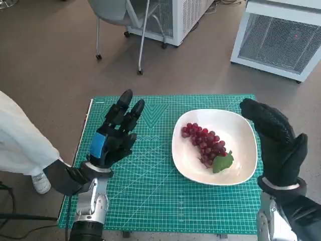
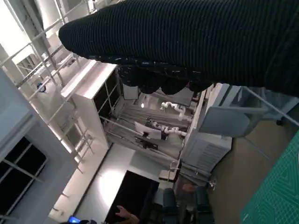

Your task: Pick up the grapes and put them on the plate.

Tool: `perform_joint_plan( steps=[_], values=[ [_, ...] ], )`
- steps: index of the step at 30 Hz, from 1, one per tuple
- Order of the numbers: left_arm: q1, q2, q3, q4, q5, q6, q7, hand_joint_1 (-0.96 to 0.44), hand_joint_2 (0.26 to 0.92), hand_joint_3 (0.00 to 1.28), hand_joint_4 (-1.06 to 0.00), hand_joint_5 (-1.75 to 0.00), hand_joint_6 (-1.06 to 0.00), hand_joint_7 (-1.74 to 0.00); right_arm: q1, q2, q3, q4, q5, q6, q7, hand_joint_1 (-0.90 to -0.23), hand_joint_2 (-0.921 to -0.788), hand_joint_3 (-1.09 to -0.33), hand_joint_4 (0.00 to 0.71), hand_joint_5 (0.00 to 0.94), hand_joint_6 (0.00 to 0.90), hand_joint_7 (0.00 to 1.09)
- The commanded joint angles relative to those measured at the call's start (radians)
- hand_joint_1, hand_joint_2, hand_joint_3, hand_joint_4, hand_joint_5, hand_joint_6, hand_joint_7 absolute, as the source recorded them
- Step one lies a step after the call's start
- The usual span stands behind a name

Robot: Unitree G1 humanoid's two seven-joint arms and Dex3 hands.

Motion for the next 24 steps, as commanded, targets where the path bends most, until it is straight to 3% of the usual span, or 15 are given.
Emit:
perform_joint_plan(
  steps=[1,18,24],
  values=[
    [0.018,0.002,-0.008,-0.028,-0.005,0.013,0.003,-0.50,0.921,0.37,-0.21,0.00,-0.24,-0.03,0.027,-0.007,-0.004,-0.002,0.003,0.015,0.009,-0.535,-0.921,-0.674,0.396,0.003,0.061,0.58],
    [0.039,-0.004,-0.014,-0.076,-0.020,0.031,0.006,-0.47,0.921,0.37,-0.20,0.00,-0.26,-0.03,0.032,-0.008,-0.007,-0.006,0.002,0.015,0.008,-0.527,-0.921,-0.673,0.396,0.002,0.063,0.58],
    [0.041,-0.008,-0.011,-0.078,-0.017,0.013,0.012,-0.29,0.921,0.36,-0.21,-0.01,-0.29,-0.05,0.031,-0.010,-0.007,-0.004,0.002,0.016,0.009,-0.526,-0.921,-0.673,0.396,0.002,0.063,0.58]
  ],
)
